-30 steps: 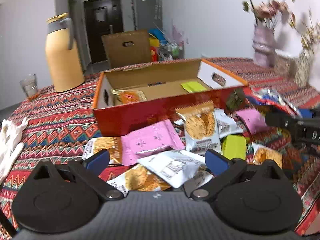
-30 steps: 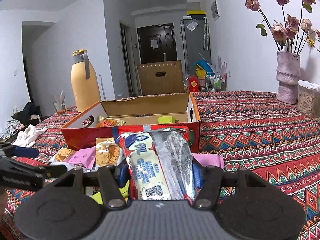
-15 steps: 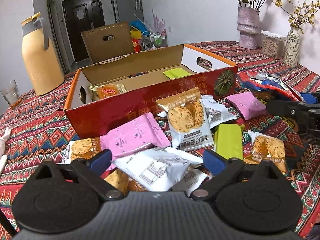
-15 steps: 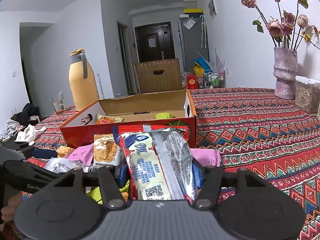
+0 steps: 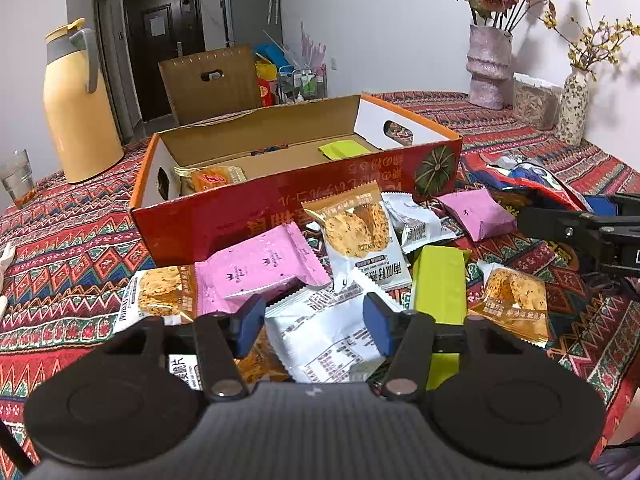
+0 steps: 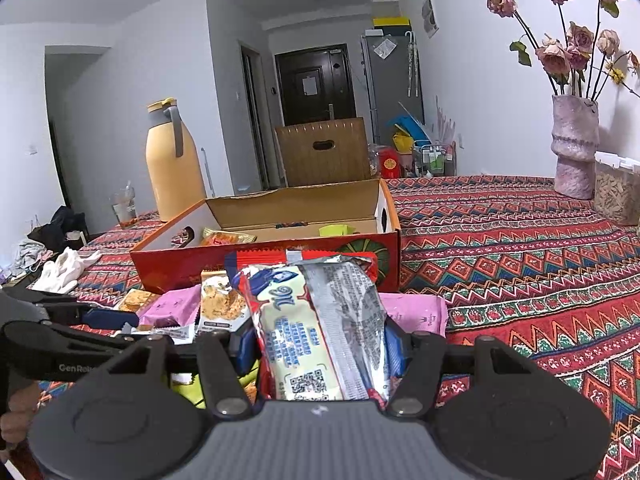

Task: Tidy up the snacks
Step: 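Grasp the white printed packet with the left tool while the right tool holds the wafers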

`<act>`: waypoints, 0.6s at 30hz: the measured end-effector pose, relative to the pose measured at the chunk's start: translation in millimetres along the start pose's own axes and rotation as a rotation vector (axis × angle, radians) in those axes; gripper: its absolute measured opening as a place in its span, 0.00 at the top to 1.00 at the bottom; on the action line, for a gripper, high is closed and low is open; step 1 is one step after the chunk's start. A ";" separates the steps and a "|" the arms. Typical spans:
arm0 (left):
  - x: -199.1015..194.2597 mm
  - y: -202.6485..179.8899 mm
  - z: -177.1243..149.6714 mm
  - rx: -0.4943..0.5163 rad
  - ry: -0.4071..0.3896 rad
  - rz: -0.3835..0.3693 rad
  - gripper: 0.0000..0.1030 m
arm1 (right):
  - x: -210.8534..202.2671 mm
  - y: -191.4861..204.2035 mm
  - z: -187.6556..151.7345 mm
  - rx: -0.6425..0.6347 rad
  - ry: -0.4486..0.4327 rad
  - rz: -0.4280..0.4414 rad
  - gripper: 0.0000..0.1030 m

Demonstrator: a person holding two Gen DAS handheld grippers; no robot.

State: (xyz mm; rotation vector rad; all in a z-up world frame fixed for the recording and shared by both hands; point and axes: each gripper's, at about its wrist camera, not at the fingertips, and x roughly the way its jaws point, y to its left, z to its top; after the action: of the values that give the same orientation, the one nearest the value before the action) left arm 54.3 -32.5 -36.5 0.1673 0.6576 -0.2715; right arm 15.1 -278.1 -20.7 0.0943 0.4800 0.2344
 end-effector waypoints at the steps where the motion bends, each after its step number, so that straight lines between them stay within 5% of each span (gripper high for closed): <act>1: -1.7 0.2 0.3 -0.003 -0.005 0.002 0.52 | -1.0 -0.1 0.1 0.000 -0.002 0.001 0.43; 5: -9.0 1.3 0.3 -0.013 -0.015 0.003 0.56 | -3.9 0.3 -0.4 0.000 -0.005 0.003 0.43; 7: -12.3 0.3 0.0 -0.009 -0.015 0.008 0.44 | -4.7 0.3 -0.5 0.000 -0.007 0.003 0.43; 9: -15.6 -2.0 -0.4 0.002 -0.021 0.011 0.17 | -6.0 0.3 -0.5 0.000 -0.010 0.004 0.43; 18: -8.5 -21.8 -1.0 0.179 0.014 0.002 0.15 | -10.2 -4.2 -3.1 0.015 -0.015 -0.009 0.43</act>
State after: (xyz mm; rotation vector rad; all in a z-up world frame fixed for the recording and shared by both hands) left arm 40.6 -51.3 -33.5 0.3412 0.6469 -0.3277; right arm 5.8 -284.6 -19.5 0.1086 0.4671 0.2216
